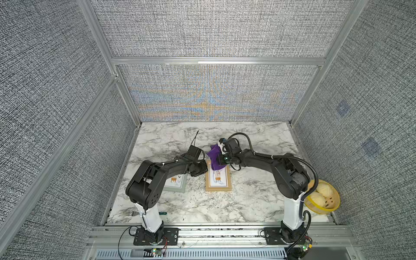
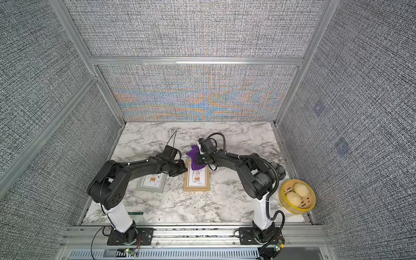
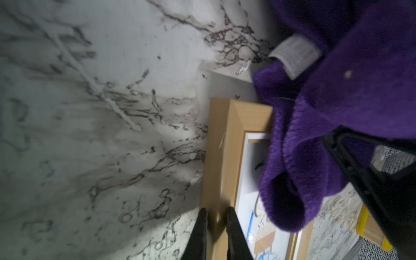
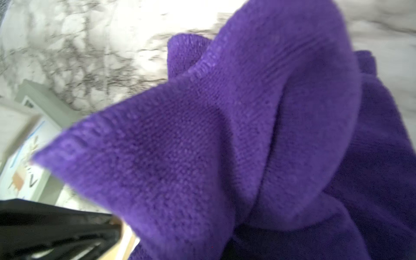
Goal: Wipe the picture frame with a cloth
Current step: Wipe the dirt from the picture frame.
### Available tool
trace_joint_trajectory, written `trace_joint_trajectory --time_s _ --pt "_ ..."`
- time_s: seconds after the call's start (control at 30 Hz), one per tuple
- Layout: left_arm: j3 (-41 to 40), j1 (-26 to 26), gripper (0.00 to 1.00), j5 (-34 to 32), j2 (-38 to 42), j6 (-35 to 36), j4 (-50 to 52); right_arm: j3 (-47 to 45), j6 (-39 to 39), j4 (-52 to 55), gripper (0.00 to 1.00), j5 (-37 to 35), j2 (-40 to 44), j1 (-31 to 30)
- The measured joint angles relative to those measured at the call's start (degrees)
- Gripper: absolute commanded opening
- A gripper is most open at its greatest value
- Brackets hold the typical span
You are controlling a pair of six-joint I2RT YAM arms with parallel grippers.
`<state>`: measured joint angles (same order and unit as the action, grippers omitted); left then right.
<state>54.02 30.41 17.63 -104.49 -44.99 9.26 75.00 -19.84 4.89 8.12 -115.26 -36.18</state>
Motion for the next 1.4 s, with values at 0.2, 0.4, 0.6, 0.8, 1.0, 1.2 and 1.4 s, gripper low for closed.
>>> trace_joint_trajectory --time_s 0.2,0.4,0.6,0.8,1.0,1.2,1.4 --pt "0.0 0.0 0.00 0.0 0.0 0.6 0.1 6.5 -1.1 0.5 0.00 1.2 -4.6 -3.3" --pt "-0.1 0.0 0.00 0.0 0.0 0.4 0.0 3.3 -2.8 -2.1 0.00 2.7 -3.6 -1.3" --pt "-0.2 0.0 0.00 -0.1 0.0 -0.2 -0.2 -6.9 -0.8 -6.9 0.00 2.1 2.1 2.7" --pt "-0.2 0.0 0.00 -0.1 0.0 -0.5 -0.2 -11.6 1.3 -7.1 0.00 1.0 6.2 6.1" --pt "0.0 0.0 0.00 -0.1 0.0 -0.3 0.1 -4.3 1.6 -1.8 0.00 -0.5 2.6 2.4" --pt "0.1 0.0 0.00 -0.1 0.0 -0.2 0.3 3.1 -0.2 -1.3 0.00 0.6 -3.0 -2.2" --pt "0.1 0.0 0.00 -0.2 0.0 -0.2 0.3 -2.5 -2.2 -4.2 0.00 3.3 -0.1 1.9"
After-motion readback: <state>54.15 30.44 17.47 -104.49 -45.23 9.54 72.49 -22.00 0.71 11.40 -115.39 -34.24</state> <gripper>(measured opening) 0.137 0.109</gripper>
